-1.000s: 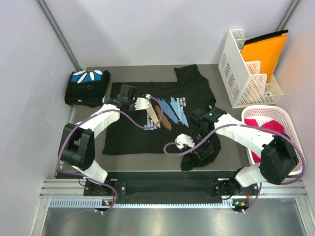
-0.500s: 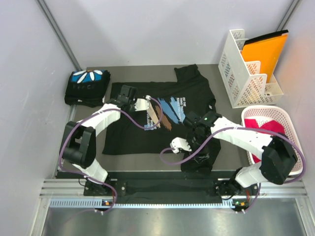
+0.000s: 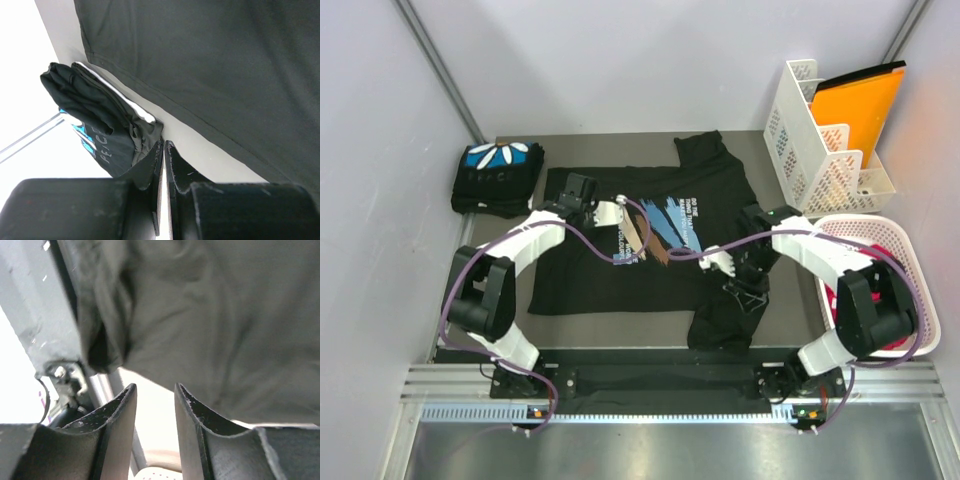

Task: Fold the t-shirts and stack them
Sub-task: Flatten the tshirt out

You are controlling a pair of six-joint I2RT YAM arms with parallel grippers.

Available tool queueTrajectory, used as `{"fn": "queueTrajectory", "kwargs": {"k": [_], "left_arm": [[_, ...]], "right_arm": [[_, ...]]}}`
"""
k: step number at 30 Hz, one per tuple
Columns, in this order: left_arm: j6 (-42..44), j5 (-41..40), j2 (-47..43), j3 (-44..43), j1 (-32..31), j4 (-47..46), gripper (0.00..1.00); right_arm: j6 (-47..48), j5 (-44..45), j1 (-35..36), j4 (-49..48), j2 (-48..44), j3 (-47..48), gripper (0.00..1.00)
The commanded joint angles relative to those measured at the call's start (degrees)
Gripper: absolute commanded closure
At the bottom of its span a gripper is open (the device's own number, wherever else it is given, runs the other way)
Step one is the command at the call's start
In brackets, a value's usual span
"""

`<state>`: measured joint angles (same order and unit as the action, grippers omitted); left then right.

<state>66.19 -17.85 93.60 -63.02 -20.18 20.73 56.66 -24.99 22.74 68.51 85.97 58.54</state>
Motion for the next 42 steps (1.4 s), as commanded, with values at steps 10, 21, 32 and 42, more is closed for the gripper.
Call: {"fn": "queueTrajectory", "kwargs": {"k": [10, 21, 32, 42], "left_arm": [[1.1, 0.5, -0.1, -2.8, 0.2, 0.3, 0.93], [2.0, 0.4, 0.4, -2.7, 0.2, 0.0, 0.94], [1.8, 0.6, -0.1, -2.5, 0.2, 0.0, 0.94], [1.6, 1.0, -0.7, -2.5, 0.2, -0.2, 0.95]], "right_arm": [[12.8, -3.7, -0.3, 11.7, 5.7, -3.3, 0.57], [13.0, -7.2, 0.3, 10.5, 8.2, -7.0, 0.46], [8.4, -9.1, 3.5, 6.4, 11.1, -6.4, 0.51], [5.1, -4.8, 4.7, 3.4, 8.7, -6.4, 0.54]]}}
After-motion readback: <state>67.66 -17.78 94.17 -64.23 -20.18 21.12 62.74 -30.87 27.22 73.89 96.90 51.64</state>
